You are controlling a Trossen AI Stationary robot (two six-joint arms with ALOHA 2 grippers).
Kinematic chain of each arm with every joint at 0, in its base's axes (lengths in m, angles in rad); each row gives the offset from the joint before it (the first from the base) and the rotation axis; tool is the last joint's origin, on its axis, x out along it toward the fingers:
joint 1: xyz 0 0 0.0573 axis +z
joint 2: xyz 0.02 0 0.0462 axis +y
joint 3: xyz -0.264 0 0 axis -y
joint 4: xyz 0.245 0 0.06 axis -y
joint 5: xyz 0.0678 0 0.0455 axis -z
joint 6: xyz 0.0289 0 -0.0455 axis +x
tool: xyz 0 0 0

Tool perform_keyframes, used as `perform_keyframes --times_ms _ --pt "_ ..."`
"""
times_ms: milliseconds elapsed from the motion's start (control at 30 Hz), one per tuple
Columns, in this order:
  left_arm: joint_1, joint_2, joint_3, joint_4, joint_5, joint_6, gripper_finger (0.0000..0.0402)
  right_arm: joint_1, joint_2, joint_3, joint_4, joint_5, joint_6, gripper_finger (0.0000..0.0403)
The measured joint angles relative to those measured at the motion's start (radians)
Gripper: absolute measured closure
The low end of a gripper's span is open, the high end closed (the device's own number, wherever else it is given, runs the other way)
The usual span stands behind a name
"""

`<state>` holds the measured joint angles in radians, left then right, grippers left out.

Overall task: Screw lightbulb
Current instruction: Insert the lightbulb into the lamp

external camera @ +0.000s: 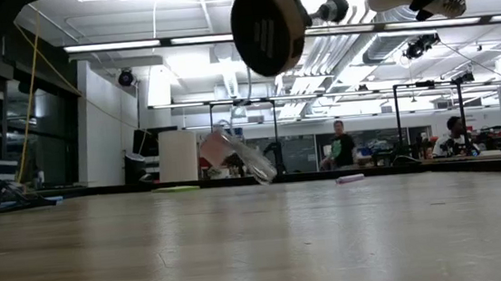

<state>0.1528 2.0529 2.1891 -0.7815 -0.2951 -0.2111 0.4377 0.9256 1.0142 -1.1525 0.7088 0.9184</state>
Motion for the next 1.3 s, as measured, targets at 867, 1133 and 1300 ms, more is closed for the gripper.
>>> perform_keyframes --times_ms 867,1133,1300 --pt "-0.013 -0.531 -1.446 1.668 -0.146 -0.345 0.0378 -0.035 -0.026 0.0 0.009 0.015 -0.001 0.0264" --pt "-0.095 -0.426 -1.522 1.854 -0.099 -0.169 0.0378 -0.13 -0.026 0.0 0.01 0.042 -0.065 0.0264" --pt "-0.154 -0.217 -1.537 2.145 -0.164 -0.123 0.0378 -0.177 -0.026 0.0 0.042 0.073 -0.12 0.0264"
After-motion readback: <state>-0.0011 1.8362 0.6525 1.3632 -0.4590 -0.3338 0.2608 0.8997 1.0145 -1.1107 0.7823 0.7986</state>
